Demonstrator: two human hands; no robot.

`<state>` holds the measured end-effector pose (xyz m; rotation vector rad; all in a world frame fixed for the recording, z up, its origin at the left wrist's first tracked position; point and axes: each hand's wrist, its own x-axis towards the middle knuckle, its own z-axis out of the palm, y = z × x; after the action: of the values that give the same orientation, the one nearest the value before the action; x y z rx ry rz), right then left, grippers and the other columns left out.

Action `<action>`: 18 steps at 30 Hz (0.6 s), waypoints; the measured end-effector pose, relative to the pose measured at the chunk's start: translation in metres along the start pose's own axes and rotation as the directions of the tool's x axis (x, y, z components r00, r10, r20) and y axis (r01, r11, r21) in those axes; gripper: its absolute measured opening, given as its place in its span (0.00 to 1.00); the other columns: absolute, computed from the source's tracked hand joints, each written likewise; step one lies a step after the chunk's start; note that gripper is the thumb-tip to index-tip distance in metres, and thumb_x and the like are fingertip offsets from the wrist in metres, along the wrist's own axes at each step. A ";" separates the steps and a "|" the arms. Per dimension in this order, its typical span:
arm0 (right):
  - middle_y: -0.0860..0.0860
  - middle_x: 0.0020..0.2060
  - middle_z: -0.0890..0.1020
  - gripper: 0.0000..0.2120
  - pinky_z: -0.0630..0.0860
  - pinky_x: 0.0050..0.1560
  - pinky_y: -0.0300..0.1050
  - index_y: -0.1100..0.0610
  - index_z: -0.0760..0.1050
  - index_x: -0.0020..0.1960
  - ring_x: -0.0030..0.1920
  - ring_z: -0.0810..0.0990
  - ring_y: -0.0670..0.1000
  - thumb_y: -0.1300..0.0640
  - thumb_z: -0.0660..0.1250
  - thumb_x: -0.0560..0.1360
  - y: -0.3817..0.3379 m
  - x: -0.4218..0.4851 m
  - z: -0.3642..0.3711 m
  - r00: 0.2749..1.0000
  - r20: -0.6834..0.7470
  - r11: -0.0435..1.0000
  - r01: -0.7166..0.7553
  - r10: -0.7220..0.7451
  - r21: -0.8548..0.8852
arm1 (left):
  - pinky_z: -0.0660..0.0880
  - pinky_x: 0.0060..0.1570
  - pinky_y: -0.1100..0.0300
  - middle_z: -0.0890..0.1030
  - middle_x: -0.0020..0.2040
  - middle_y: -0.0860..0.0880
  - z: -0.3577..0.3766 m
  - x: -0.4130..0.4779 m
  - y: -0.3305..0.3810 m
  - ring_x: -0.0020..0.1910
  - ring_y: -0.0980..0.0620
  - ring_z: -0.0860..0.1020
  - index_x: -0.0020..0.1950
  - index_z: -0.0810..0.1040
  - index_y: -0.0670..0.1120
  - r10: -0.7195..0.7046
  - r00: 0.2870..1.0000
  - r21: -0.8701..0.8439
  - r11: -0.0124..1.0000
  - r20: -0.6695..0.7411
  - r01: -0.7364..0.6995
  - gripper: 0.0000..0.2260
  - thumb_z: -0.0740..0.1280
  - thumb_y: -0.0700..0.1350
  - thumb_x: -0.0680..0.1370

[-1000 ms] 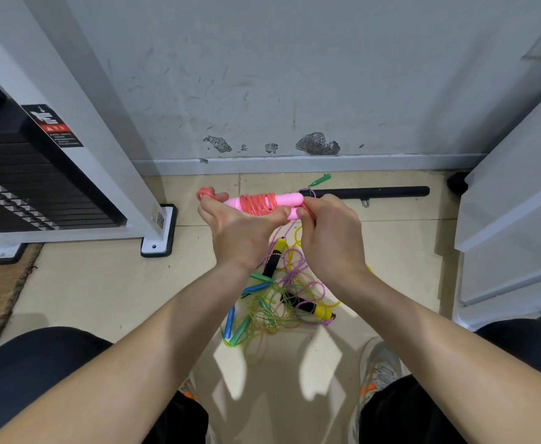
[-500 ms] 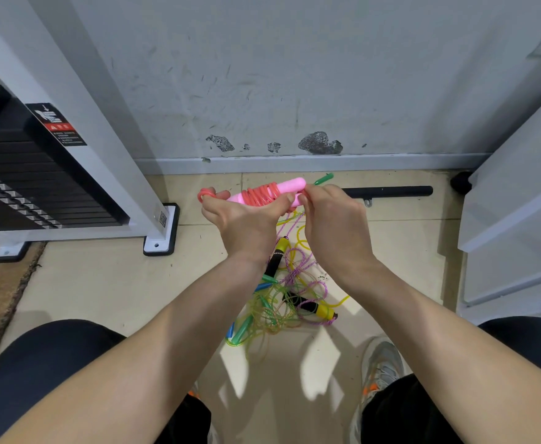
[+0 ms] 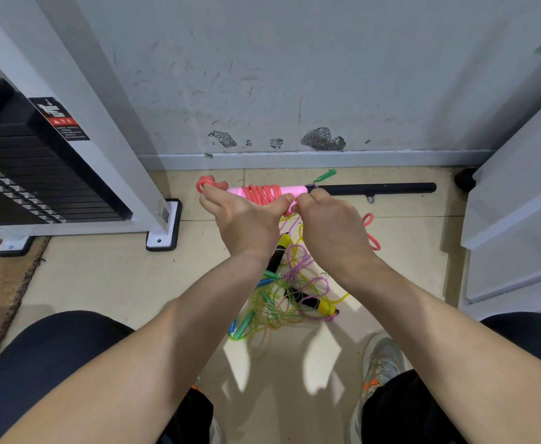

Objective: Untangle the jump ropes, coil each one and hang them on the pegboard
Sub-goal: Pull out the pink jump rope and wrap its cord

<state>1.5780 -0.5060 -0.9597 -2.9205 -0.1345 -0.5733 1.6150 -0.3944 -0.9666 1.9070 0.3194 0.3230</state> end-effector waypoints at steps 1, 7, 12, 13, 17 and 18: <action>0.58 0.31 0.78 0.17 0.63 0.29 0.41 0.63 0.81 0.42 0.23 0.76 0.60 0.77 0.74 0.56 -0.001 -0.001 -0.001 1.000 0.026 1.000 0.009 -0.009 0.011 | 0.75 0.55 0.48 0.63 0.61 0.49 0.000 -0.001 -0.002 0.52 0.51 0.65 0.66 0.60 0.42 0.036 0.999 0.024 0.999 -0.008 -0.036 0.44 0.83 0.50 0.60; 0.59 0.40 0.80 0.15 0.66 0.34 0.47 0.60 0.82 0.52 0.35 0.80 0.64 0.73 0.67 0.69 0.002 -0.001 -0.003 0.995 0.086 0.997 0.044 -0.050 0.071 | 0.73 0.63 0.43 0.59 0.62 0.50 -0.004 -0.005 -0.006 0.66 0.42 0.68 0.71 0.59 0.37 0.215 0.976 0.119 0.969 0.027 -0.216 0.45 0.80 0.52 0.65; 0.52 0.33 0.83 0.03 0.79 0.39 0.50 0.57 0.83 0.45 0.35 0.82 0.54 0.60 0.70 0.76 0.017 0.002 -0.004 0.994 -0.079 0.915 -0.039 0.077 0.402 | 0.67 0.69 0.51 0.64 0.66 0.42 -0.010 0.001 0.001 0.67 0.45 0.65 0.71 0.60 0.35 0.253 0.965 0.111 0.959 0.071 -0.260 0.44 0.81 0.51 0.66; 0.51 0.32 0.83 0.04 0.79 0.41 0.49 0.57 0.84 0.45 0.34 0.82 0.51 0.61 0.70 0.76 0.017 0.001 -0.006 0.993 -0.046 0.881 -0.076 0.110 0.467 | 0.67 0.67 0.53 0.65 0.66 0.42 -0.011 0.003 0.002 0.66 0.46 0.66 0.71 0.60 0.36 0.265 0.960 0.134 0.952 0.093 -0.276 0.44 0.81 0.51 0.66; 0.51 0.31 0.84 0.07 0.80 0.41 0.44 0.59 0.83 0.47 0.33 0.83 0.44 0.65 0.67 0.77 0.019 0.001 -0.012 0.964 0.177 0.777 -0.263 0.196 0.571 | 0.71 0.61 0.49 0.65 0.67 0.42 -0.015 0.007 0.003 0.65 0.41 0.70 0.72 0.59 0.38 0.310 0.926 0.257 0.897 0.215 -0.360 0.45 0.81 0.52 0.66; 0.52 0.31 0.84 0.07 0.81 0.40 0.44 0.59 0.83 0.46 0.32 0.83 0.44 0.65 0.66 0.77 0.019 0.000 -0.013 0.958 0.213 0.775 -0.282 0.193 0.566 | 0.72 0.60 0.49 0.66 0.67 0.41 -0.015 0.005 0.003 0.64 0.40 0.71 0.72 0.59 0.38 0.335 0.910 0.289 0.871 0.243 -0.398 0.45 0.81 0.53 0.66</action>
<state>1.5754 -0.5268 -0.9507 -2.3061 0.0399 -0.2173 1.6142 -0.3801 -0.9584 2.3165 -0.1328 0.3560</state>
